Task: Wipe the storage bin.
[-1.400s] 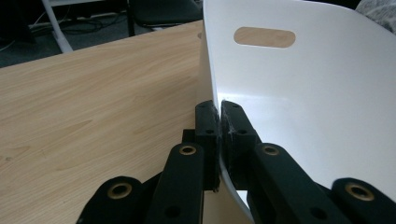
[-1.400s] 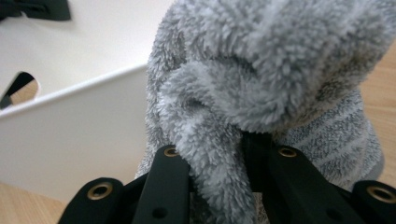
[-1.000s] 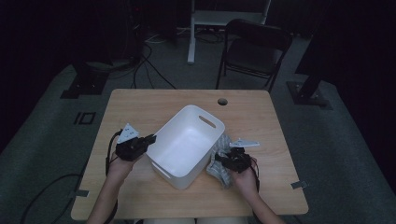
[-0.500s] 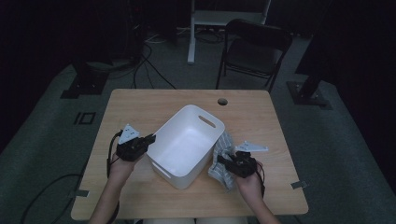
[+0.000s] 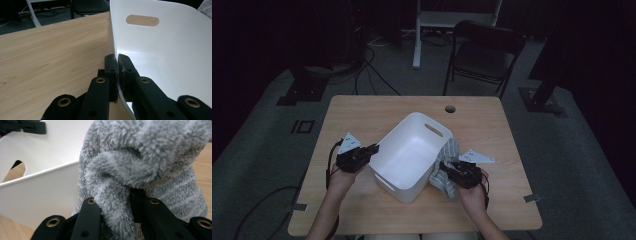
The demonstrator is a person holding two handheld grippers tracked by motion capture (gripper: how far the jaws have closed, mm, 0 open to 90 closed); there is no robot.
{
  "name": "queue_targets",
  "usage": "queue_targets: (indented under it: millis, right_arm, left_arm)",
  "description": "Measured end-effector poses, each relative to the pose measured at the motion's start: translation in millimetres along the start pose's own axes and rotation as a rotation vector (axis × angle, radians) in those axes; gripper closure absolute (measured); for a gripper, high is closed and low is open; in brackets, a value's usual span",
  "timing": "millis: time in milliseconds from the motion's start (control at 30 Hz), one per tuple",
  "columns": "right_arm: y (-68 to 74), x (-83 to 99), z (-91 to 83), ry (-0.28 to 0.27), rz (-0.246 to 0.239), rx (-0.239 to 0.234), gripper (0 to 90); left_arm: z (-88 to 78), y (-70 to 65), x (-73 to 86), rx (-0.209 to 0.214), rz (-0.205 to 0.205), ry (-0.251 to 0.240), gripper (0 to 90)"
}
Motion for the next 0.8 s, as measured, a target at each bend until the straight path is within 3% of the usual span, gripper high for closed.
queue_targets:
  millis: [233, 400, 567, 667, 800]
  right_arm:
    - [-8.6, 12.3, 6.1, 0.041, 0.001, 0.012, 76.2]
    - [-19.8, 31.1, 16.4, 0.095, 0.014, 0.039, 76.2]
    - [-27.1, 46.6, 25.4, 0.143, 0.059, 0.050, 76.3]
    - [-27.0, 42.8, 22.3, 0.148, 0.062, 0.046, 76.4]
    - [-16.4, 16.2, 6.9, 0.067, 0.063, 0.012, 76.4]
  left_arm:
    - [0.2, -0.4, 0.0, 0.014, -0.004, 0.002, 86.1]
    - [0.9, -0.8, 0.3, 0.014, -0.004, 0.005, 85.9]
    - [1.4, -0.6, 0.6, 0.005, 0.012, 0.008, 85.8]
    - [3.0, -0.1, 0.7, -0.011, -0.003, 0.001, 85.9]
    - [5.7, -0.2, 1.0, -0.028, -0.001, -0.003, 86.2]
Point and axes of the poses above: each handheld gripper's, and its own axes: z roughly forward along the jaws, x roughly out of its underside, y roughly to its left, the point moved 10 cm from there along z, roughly forward along the jaws, and after that the axes turned 12 degrees about -y, right-handed, at the moved point
